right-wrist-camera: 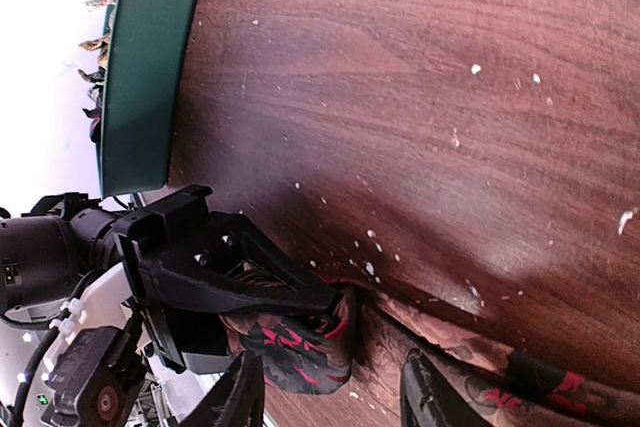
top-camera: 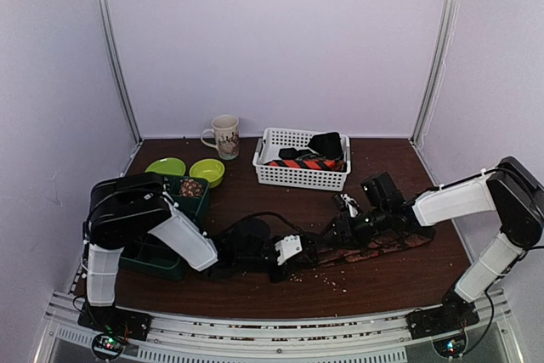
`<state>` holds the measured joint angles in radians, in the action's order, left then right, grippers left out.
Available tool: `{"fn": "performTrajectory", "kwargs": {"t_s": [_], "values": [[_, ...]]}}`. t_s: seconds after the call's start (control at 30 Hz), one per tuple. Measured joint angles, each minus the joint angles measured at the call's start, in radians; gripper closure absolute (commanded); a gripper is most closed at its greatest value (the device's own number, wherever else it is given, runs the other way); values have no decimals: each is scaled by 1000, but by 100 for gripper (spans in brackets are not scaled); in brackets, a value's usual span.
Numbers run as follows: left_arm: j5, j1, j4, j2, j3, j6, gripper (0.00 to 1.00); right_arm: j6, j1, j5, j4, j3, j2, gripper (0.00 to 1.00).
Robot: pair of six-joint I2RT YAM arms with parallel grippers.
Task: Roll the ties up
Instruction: Roll the tie at the center of the board.
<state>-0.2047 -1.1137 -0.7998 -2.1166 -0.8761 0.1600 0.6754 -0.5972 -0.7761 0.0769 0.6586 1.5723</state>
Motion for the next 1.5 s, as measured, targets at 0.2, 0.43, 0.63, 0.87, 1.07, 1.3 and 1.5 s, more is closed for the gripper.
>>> {"fn": "performTrajectory", "kwargs": {"t_s": [0.2,0.43,0.63,0.87,1.07,1.3,1.5], "values": [[-1,0,19,6,-5,23,76,0,-37,-1,-54,40,2,52],[-9,0,26,8,-6,26,76,4,-113,-11,-49,62,60,53],[-12,0,28,8,-6,26,75,9,-126,-14,-27,62,98,71],[-20,3,38,8,-8,21,70,4,-134,-32,-19,89,114,100],[-28,12,54,21,-4,6,40,16,-127,-55,59,71,147,100],[-43,13,100,74,33,7,22,35,-69,-115,171,5,163,100],[-38,12,27,63,54,-32,22,25,-10,-143,193,-37,173,100]]}}
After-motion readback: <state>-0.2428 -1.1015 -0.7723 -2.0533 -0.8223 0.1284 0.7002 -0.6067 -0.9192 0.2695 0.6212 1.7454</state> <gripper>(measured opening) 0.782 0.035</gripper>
